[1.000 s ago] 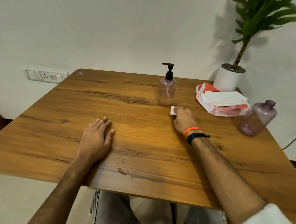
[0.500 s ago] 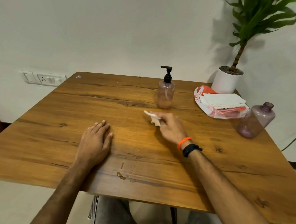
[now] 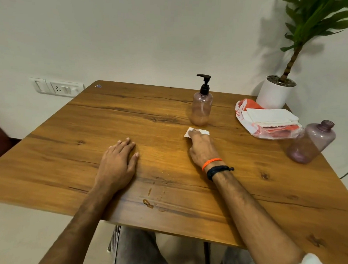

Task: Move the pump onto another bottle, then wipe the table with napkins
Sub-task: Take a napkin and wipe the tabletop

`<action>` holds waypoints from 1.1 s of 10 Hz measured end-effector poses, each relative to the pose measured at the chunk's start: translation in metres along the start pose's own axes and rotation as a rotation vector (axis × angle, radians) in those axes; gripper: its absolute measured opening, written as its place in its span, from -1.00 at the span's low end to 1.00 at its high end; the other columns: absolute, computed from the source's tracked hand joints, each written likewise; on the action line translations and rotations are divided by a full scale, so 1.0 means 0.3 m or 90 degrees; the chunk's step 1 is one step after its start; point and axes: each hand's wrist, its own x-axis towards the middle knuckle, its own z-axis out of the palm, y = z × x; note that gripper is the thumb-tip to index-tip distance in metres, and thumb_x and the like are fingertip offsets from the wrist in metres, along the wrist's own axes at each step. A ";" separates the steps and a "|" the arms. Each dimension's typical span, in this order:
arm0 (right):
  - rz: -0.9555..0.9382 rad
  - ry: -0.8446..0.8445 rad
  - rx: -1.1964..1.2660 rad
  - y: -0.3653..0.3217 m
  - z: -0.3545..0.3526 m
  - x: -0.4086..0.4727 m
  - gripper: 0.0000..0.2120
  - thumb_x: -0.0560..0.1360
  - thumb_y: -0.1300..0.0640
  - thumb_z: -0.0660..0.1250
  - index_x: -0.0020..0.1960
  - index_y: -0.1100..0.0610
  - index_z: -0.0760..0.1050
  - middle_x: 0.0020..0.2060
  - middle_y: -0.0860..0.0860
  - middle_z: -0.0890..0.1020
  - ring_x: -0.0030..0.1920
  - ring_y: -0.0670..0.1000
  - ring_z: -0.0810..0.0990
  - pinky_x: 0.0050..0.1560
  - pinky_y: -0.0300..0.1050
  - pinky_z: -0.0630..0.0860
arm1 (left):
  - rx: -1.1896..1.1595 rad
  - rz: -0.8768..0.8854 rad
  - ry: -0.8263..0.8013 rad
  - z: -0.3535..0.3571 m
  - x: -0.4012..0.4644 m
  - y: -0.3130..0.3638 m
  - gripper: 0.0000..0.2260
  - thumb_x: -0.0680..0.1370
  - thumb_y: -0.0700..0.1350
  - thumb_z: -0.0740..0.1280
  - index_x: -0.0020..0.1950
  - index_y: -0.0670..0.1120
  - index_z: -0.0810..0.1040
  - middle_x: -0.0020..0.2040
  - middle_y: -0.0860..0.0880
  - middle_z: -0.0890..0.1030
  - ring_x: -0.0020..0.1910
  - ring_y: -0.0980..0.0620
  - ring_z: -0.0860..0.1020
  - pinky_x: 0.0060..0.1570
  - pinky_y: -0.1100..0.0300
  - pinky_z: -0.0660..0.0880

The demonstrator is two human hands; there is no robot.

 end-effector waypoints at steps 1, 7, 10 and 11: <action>-0.117 -0.080 0.005 -0.104 0.026 -0.041 -0.53 0.49 0.38 0.14 0.39 0.18 0.36 0.42 0.13 0.38 0.41 0.14 0.32 0.40 -0.03 0.30 | 0.000 -0.003 0.001 0.001 0.001 -0.001 -0.58 0.63 0.03 0.15 0.46 -0.09 0.36 0.52 -0.06 0.30 0.52 -0.04 0.20 0.49 -0.03 0.11; 0.315 0.012 0.823 0.093 -0.145 0.014 -0.63 0.41 0.33 0.46 0.17 0.19 0.46 -0.05 0.07 0.64 -0.11 -0.01 0.65 -0.16 -0.11 0.62 | 0.008 0.011 0.007 0.016 0.014 -0.031 -0.57 0.63 0.07 0.14 0.46 -0.07 0.35 0.52 -0.05 0.29 0.51 -0.03 0.21 0.49 -0.03 0.11; 0.379 0.063 0.796 0.153 -0.160 0.023 -0.68 0.26 0.29 0.58 -0.14 0.05 0.51 -0.16 -0.03 0.64 -0.13 -0.05 0.62 -0.14 -0.10 0.59 | 0.005 0.011 -0.005 0.009 0.009 -0.025 -0.56 0.63 0.07 0.13 0.48 -0.07 0.33 0.53 -0.05 0.27 0.52 -0.02 0.18 0.50 -0.03 0.09; 0.374 0.079 0.767 0.153 -0.158 0.032 -0.73 0.28 0.23 0.58 -0.16 0.03 0.54 -0.23 -0.10 0.60 -0.20 -0.12 0.59 -0.25 -0.18 0.56 | 0.001 0.007 -0.007 0.008 0.010 -0.024 -0.56 0.63 0.06 0.13 0.48 -0.07 0.33 0.53 -0.05 0.27 0.53 -0.02 0.17 0.50 -0.02 0.08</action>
